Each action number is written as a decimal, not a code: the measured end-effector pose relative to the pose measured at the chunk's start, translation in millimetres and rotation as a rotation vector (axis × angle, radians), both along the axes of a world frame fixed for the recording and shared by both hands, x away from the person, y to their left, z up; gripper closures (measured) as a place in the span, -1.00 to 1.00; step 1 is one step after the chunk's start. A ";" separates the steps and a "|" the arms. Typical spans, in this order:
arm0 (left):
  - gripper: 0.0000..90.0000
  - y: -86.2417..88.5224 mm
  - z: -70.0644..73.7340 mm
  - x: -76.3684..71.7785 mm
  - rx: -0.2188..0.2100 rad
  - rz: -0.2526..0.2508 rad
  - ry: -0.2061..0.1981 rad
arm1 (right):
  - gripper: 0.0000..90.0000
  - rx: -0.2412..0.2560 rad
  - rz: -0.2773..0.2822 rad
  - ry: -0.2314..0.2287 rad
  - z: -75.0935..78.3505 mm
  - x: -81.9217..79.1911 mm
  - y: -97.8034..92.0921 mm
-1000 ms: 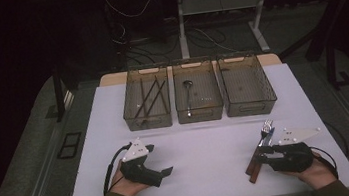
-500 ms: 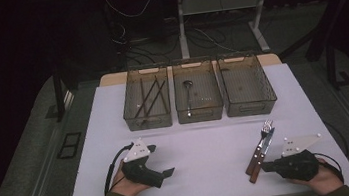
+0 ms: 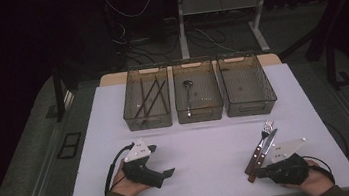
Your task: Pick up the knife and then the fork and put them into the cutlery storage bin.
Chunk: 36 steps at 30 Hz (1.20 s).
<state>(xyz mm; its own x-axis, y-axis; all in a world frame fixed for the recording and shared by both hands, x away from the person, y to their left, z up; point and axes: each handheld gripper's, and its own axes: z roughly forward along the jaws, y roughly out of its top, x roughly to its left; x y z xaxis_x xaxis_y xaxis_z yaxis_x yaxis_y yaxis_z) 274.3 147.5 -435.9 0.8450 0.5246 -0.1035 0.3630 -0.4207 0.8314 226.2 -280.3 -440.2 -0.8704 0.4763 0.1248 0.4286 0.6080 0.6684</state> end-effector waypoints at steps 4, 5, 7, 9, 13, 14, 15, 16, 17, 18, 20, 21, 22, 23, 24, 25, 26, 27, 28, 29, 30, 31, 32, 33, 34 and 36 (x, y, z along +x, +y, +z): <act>-1.00 -0.1 -0.1 0.1 0.000 -0.003 0.001 | 1.00 -0.001 0.006 -0.003 -1.1 1.7 2.9; -1.00 -0.2 -0.1 0.0 0.001 -0.003 0.001 | 1.00 -0.001 0.004 -0.004 -1.1 2.1 3.6; -1.00 -0.5 0.2 -0.5 0.000 -0.002 0.000 | 1.00 -0.004 0.002 -0.008 -1.1 2.8 5.3; -1.00 -0.4 0.4 -0.3 0.004 -0.004 0.000 | 1.00 -0.005 0.005 -0.011 -1.1 3.9 6.8; -1.00 -0.7 0.5 -0.3 0.002 -0.004 0.000 | 1.00 -0.002 0.004 -0.017 -1.5 6.7 9.2; -1.00 -0.5 0.5 -0.1 0.004 -0.006 -0.001 | 1.00 -0.005 0.001 -0.017 -1.4 7.1 10.0; -1.00 -0.5 0.4 0.0 0.004 -0.006 -0.001 | 1.00 -0.003 0.003 -0.017 -1.5 8.2 10.8; -1.00 -0.4 0.3 -0.1 0.005 -0.006 0.000 | 1.00 -0.003 0.004 -0.019 -1.6 8.9 11.5; -1.00 -0.4 0.3 -0.2 0.004 -0.006 0.001 | 1.00 -0.003 0.002 -0.019 -1.8 9.4 12.4; -1.00 -0.4 0.3 -0.4 0.002 -0.006 0.000 | 1.00 -0.003 0.002 -0.017 -1.7 9.7 13.0; -1.00 -0.4 0.5 -0.7 -0.001 -0.004 -0.001 | 1.00 -0.005 0.005 -0.016 -1.9 10.4 14.3; -1.00 -0.3 0.5 -0.7 -0.001 -0.004 0.000 | 1.00 -0.011 0.007 -0.017 -2.2 10.5 14.3; -1.00 -0.3 0.6 -0.8 0.000 -0.004 -0.001 | 1.00 -0.013 0.004 -0.020 -2.4 10.3 13.4; -1.00 -0.4 0.6 -0.8 -0.001 -0.004 -0.001 | 1.00 -0.011 -0.003 -0.017 -2.6 10.3 12.3; -1.00 -0.5 0.6 -0.7 -0.002 -0.004 -0.001 | 1.00 -0.009 -0.005 -0.014 -2.6 10.4 11.6; -1.00 -0.4 0.5 -0.5 0.001 -0.005 0.000 | 1.00 -0.006 -0.008 -0.018 -2.7 10.9 11.1; -1.00 -0.5 0.3 -0.3 0.003 -0.006 0.001 | 1.00 -0.004 -0.010 -0.024 -2.5 11.6 11.2; -1.00 -0.5 0.3 -0.3 0.005 -0.006 0.001 | 1.00 -0.003 -0.009 -0.026 -2.2 12.2 12.2; -1.00 -0.6 0.4 -0.4 0.004 -0.006 0.000 | 1.00 -0.001 -0.011 -0.022 -2.1 12.0 13.3; -1.00 -0.5 0.6 -0.6 0.003 -0.005 -0.001 | 1.00 -0.003 -0.008 -0.025 -2.1 12.3 15.0; -1.00 -0.4 0.7 -0.7 0.003 -0.004 -0.001 | 1.00 -0.005 -0.006 -0.027 -2.3 12.6 17.1; -1.00 -0.4 0.6 -0.6 0.002 -0.003 -0.001 | 1.00 -0.008 -0.002 -0.030 -2.5 13.5 18.9; -1.00 -0.4 0.5 -0.5 0.002 -0.002 0.000 | 1.00 -0.013 0.000 -0.032 -2.4 14.5 20.4; -1.00 -0.4 0.4 -0.5 0.000 -0.002 0.000 | 1.00 -0.013 -0.003 -0.036 -2.6 15.7 21.8; -1.00 -0.5 0.4 -0.6 0.001 -0.002 0.000 | 1.00 -0.014 -0.004 -0.038 -2.8 17.3 22.7; -1.00 -0.5 0.6 -0.8 0.001 -0.003 -0.001 | 1.00 -0.012 -0.010 -0.040 -3.2 19.8 23.5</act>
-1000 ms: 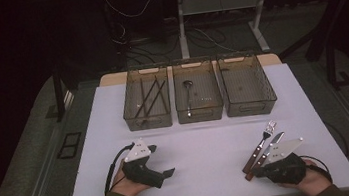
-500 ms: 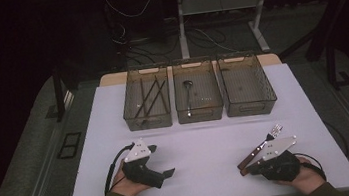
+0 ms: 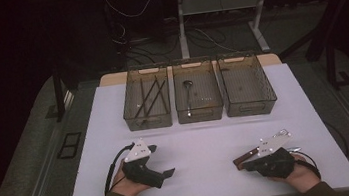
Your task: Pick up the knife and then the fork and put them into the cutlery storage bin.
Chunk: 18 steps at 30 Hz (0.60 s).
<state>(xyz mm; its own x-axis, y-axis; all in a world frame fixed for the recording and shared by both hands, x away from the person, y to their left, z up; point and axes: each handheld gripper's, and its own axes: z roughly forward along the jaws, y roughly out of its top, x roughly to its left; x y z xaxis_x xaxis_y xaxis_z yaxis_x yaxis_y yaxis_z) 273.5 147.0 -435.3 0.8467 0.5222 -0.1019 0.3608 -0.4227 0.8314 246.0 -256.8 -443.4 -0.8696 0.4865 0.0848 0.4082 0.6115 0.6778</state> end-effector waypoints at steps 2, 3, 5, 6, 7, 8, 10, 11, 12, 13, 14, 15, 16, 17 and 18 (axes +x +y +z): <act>-1.00 0.0 -0.1 0.2 0.000 0.000 0.001 | 1.00 0.001 -0.004 -0.002 -0.3 1.6 0.4; -1.00 0.0 -0.2 0.6 0.002 -0.002 -0.001 | 1.00 0.001 -0.005 -0.004 -0.3 2.1 0.7; -1.00 -0.2 -0.4 0.5 -0.002 0.001 -0.001 | 1.00 0.001 -0.006 -0.008 -0.6 3.8 1.2; -1.00 -0.1 -0.3 0.3 -0.001 0.002 0.001 | 1.00 0.002 -0.010 -0.008 -0.7 4.3 1.6; -1.00 -0.1 -0.3 0.2 -0.003 0.003 0.001 | 1.00 0.000 -0.009 -0.014 -0.8 5.5 2.0; -1.00 -0.1 -0.2 0.2 -0.005 0.004 0.001 | 1.00 -0.002 -0.011 -0.016 -1.0 6.9 3.0; -1.00 -0.1 -0.4 0.4 -0.005 0.005 0.000 | 1.00 -0.006 -0.011 -0.018 -1.5 9.4 4.4; -1.00 0.0 -0.4 0.5 -0.005 0.005 0.000 | 1.00 -0.008 -0.014 -0.015 -1.7 10.7 5.3; -1.00 0.0 -0.4 0.6 -0.006 0.005 0.000 | 1.00 -0.009 -0.014 -0.019 -2.3 12.3 6.0; -1.00 0.0 -0.4 0.7 -0.006 0.003 0.000 | 1.00 -0.012 -0.016 -0.021 -2.4 13.6 6.5; -1.00 0.0 -0.6 0.9 -0.005 0.003 0.001 | 1.00 -0.010 -0.020 -0.018 -2.6 15.0 6.9; -1.00 0.0 -0.6 1.0 -0.004 0.002 0.001 | 1.00 -0.010 -0.022 -0.019 -2.8 16.0 7.2; -1.00 0.1 -0.7 1.0 -0.004 0.003 0.001 | 1.00 -0.010 -0.024 -0.019 -2.8 16.6 7.3; -1.00 0.1 -0.7 1.0 -0.004 0.003 0.000 | 1.00 -0.011 -0.026 -0.019 -2.7 17.5 7.2; -1.00 0.2 -0.7 1.0 -0.005 0.003 -0.001 | 1.00 -0.011 -0.030 -0.019 -2.6 18.3 7.4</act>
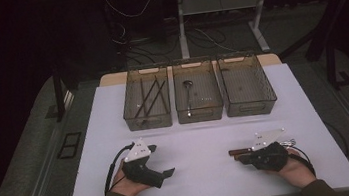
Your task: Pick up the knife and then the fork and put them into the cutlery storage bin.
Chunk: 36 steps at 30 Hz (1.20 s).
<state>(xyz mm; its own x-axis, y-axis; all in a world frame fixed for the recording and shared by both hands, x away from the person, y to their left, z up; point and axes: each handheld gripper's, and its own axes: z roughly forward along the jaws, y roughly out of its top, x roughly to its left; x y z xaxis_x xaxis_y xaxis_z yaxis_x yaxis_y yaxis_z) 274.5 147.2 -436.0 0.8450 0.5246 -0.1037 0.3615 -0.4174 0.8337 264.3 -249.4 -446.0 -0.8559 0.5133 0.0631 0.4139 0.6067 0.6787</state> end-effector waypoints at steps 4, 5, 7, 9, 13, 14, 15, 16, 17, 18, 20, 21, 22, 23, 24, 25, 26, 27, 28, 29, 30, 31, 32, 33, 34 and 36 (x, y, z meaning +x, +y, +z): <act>-1.00 0.2 0.1 0.2 0.001 -0.002 -0.005 | 1.00 0.002 -0.010 -0.006 -0.7 4.8 -0.3; -1.00 0.2 0.0 0.3 0.002 -0.003 -0.006 | 1.00 0.002 -0.016 -0.004 -0.7 6.0 -0.1; -1.00 -0.1 -0.2 0.2 0.005 -0.002 -0.001 | 1.00 0.005 -0.022 -0.007 -1.1 9.0 -0.4; -1.00 -0.2 -0.2 0.2 0.006 -0.005 -0.003 | 1.00 0.003 -0.032 -0.006 -1.4 11.4 -0.9; -1.00 0.0 -0.2 -0.1 0.008 -0.006 -0.005 | 1.00 -0.005 -0.048 -0.013 -1.2 15.5 -1.8; -1.00 0.0 -0.2 -0.2 0.008 -0.007 -0.006 | 1.00 -0.004 -0.053 -0.013 -0.9 16.5 -2.1; -1.00 -0.1 -0.2 -0.1 0.008 -0.008 -0.006 | 1.00 -0.005 -0.061 -0.012 -0.8 18.1 -2.6; -1.00 -0.2 -0.3 -0.1 0.009 -0.009 -0.007 | 1.00 -0.005 -0.065 -0.010 -0.8 19.0 -2.9; -1.00 -0.2 -0.3 -0.1 0.010 -0.010 -0.007 | 1.00 -0.008 -0.070 -0.013 -1.0 20.6 -3.3; -1.00 -0.3 -0.4 0.1 0.010 -0.011 -0.007 | 1.00 -0.008 -0.075 -0.013 -1.2 22.3 -3.6; -1.00 -0.4 -0.7 0.6 0.011 -0.011 -0.007 | 1.00 -0.013 -0.086 -0.014 -1.5 25.6 -4.3; -1.00 -0.4 -0.9 0.8 0.010 -0.011 -0.006 | 1.00 -0.014 -0.091 -0.014 -1.8 27.5 -4.8; -1.00 -0.3 -0.9 0.9 0.011 -0.011 -0.006 | 1.00 -0.015 -0.095 -0.015 -2.1 30.1 -5.9; -1.00 -0.3 -0.9 0.8 0.011 -0.012 -0.006 | 1.00 -0.010 -0.101 -0.013 -2.4 31.2 -6.3; -1.00 -0.3 -0.9 0.8 0.011 -0.012 -0.006 | 1.00 -0.010 -0.107 -0.012 -2.3 32.7 -7.1; -1.00 -0.3 -1.0 0.7 0.011 -0.012 -0.006 | 1.00 -0.010 -0.112 -0.009 -2.2 33.6 -7.8; -1.00 -0.3 -0.9 0.6 0.011 -0.012 -0.006 | 1.00 -0.008 -0.114 -0.007 -2.3 33.8 -8.3; -1.00 -0.4 -0.9 0.6 0.011 -0.012 -0.006 | 1.00 -0.005 -0.115 -0.008 -2.1 33.9 -9.2; -1.00 -0.4 -0.8 0.5 0.013 -0.012 -0.006 | 1.00 -0.002 -0.117 -0.002 -0.7 33.2 -10.3; -1.00 -0.4 -0.8 0.3 0.012 -0.013 -0.005 | 1.00 0.010 -0.118 -0.002 1.9 32.6 -11.9; -1.00 -0.4 -0.7 0.3 0.013 -0.013 -0.005 | 1.00 0.024 -0.128 -0.001 6.8 31.1 -13.9; -1.00 -0.4 -0.7 0.2 0.011 -0.013 -0.006 | 0.93 0.033 -0.136 -0.004 10.2 30.2 -15.7; -1.00 -0.2 -0.7 0.2 0.011 -0.014 -0.005 | 0.83 0.044 -0.148 -0.005 14.8 28.7 -17.9; -1.00 -0.2 -0.7 0.2 0.009 -0.014 -0.005 | 0.72 0.047 -0.156 -0.007 19.0 27.2 -20.3; -1.00 -0.3 -0.8 0.2 0.005 -0.014 -0.004 | 0.62 0.041 -0.170 -0.008 22.4 25.3 -22.6; -1.00 0.1 -0.6 0.2 0.011 -0.018 -0.004 | 0.41 0.010 -0.203 -0.021 26.5 20.9 -29.1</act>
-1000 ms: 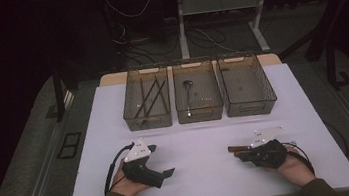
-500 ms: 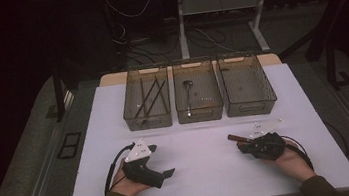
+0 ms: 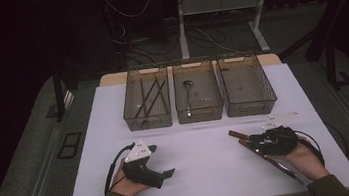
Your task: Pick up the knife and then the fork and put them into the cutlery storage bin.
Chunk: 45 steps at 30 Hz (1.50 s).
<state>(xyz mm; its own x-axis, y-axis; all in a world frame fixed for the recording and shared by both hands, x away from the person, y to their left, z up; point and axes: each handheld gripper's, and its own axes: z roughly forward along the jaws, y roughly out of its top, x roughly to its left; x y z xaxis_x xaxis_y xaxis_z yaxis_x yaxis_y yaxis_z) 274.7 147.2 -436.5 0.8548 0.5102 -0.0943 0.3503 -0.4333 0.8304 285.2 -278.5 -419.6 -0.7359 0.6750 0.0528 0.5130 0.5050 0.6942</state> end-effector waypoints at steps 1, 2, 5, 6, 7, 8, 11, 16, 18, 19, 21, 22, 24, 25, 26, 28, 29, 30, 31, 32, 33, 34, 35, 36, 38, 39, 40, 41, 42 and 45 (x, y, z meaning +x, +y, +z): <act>-1.00 -0.2 0.1 -0.2 -0.002 -0.002 -0.001 | 0.37 -0.016 -0.010 0.000 0.4 -1.3 -2.3; -1.00 -0.1 0.2 -0.1 0.000 -0.006 -0.005 | 0.33 -0.036 -0.019 0.001 0.3 -3.8 -6.5; -1.00 -0.4 0.3 -0.5 -0.003 -0.008 -0.002 | 0.26 -0.079 -0.041 0.029 -2.9 -10.7 -14.9; -1.00 -0.4 0.2 -0.4 -0.004 -0.010 -0.002 | 0.26 -0.080 -0.046 0.043 -3.6 -12.6 -16.4; -1.00 -0.4 0.2 -0.4 -0.004 -0.010 -0.002 | 0.27 -0.090 -0.053 0.051 -5.2 -15.4 -18.2; -1.00 -0.4 0.1 -0.5 -0.004 -0.011 -0.001 | 0.28 -0.094 -0.057 0.055 -6.3 -17.3 -18.4; -1.00 -0.3 0.4 -0.8 -0.005 -0.013 0.000 | 0.35 -0.102 -0.048 0.068 -11.3 -23.2 -17.4; -1.00 -0.2 0.8 -1.5 -0.008 -0.012 -0.003 | 0.47 -0.115 -0.041 0.068 -16.0 -23.3 -14.5; -1.00 0.0 0.7 -1.2 -0.005 -0.014 -0.002 | 0.53 -0.108 -0.042 0.071 -17.4 -22.9 -15.4; -1.00 0.0 0.7 -1.0 -0.003 -0.014 -0.001 | 0.55 -0.109 -0.041 0.069 -18.2 -22.6 -16.1; -1.00 -0.1 0.6 -1.1 -0.003 -0.015 -0.001 | 0.59 -0.113 -0.040 0.065 -18.9 -22.6 -16.5; -1.00 -0.2 0.6 -1.3 -0.005 -0.015 -0.002 | 0.59 -0.108 -0.039 0.066 -19.1 -22.7 -16.3; -1.00 -0.1 0.7 -1.4 -0.005 -0.015 -0.002 | 0.60 -0.119 -0.028 0.068 -20.3 -22.7 -15.2; -1.00 0.0 0.7 -1.4 -0.005 -0.015 -0.002 | 0.60 -0.118 -0.028 0.066 -20.6 -23.0 -14.5; -1.00 -0.1 0.6 -1.3 -0.005 -0.015 -0.001 | 0.60 -0.122 -0.022 0.063 -20.5 -22.9 -14.7; -1.00 -0.2 0.5 -1.3 -0.004 -0.016 -0.002 | 0.63 -0.122 -0.021 0.064 -20.7 -23.0 -14.5; -1.00 -0.2 0.6 -1.2 -0.002 -0.017 0.000 | 0.64 -0.124 -0.019 0.064 -20.7 -23.1 -14.3; -1.00 -0.3 0.5 -1.2 -0.002 -0.018 0.000 | 0.64 -0.129 -0.017 0.060 -20.8 -23.0 -14.2; -1.00 -0.3 0.5 -1.3 -0.002 -0.017 0.000 | 0.65 -0.131 -0.015 0.060 -20.8 -23.2 -13.7; -1.00 -0.4 0.4 -1.3 -0.004 -0.015 0.000 | 0.66 -0.128 -0.018 0.064 -20.7 -23.7 -12.9; -1.00 -0.2 0.4 -1.2 -0.002 -0.016 0.000 | 0.67 -0.136 -0.019 0.061 -20.7 -23.8 -12.7; -1.00 -0.5 0.3 -1.3 -0.004 -0.014 0.001 | 0.69 -0.140 -0.020 0.061 -20.6 -24.0 -12.3; -1.00 -0.6 0.1 -1.3 -0.005 -0.015 0.001 | 0.70 -0.145 -0.021 0.057 -20.7 -24.3 -11.8; -1.00 -0.7 0.1 -1.4 -0.004 -0.015 0.001 | 0.70 -0.148 -0.022 0.055 -20.7 -24.6 -11.2; -1.00 -0.9 -0.1 -1.3 -0.001 -0.016 0.002 | 0.70 -0.141 -0.023 0.058 -20.9 -25.0 -11.6; -1.00 -0.9 -0.2 -1.3 -0.002 -0.015 0.002 | 0.70 -0.134 -0.022 0.059 -21.4 -24.6 -12.4; -1.00 -0.9 -0.2 -1.2 0.000 -0.017 0.002 | 0.71 -0.133 -0.021 0.060 -21.4 -24.4 -12.6; -1.00 -0.8 -0.3 -1.2 0.001 -0.016 0.003 | 0.71 -0.132 -0.020 0.064 -21.1 -24.0 -12.7; -1.00 -0.8 -0.4 -1.1 0.001 -0.016 0.003 | 0.71 -0.136 -0.021 0.063 -21.1 -24.0 -12.3; -1.00 -0.6 -0.3 -0.8 0.002 -0.018 0.001 | 0.71 -0.149 -0.024 0.083 -19.2 -22.1 -10.4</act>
<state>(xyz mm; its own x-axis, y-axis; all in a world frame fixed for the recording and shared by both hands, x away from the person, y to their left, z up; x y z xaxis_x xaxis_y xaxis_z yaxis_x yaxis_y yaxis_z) 273.9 146.6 -436.9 0.8637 0.4951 -0.0938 0.3430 -0.4414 0.8291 263.1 -288.9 -438.8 -0.7169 0.6971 0.0108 0.5787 0.5864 0.5667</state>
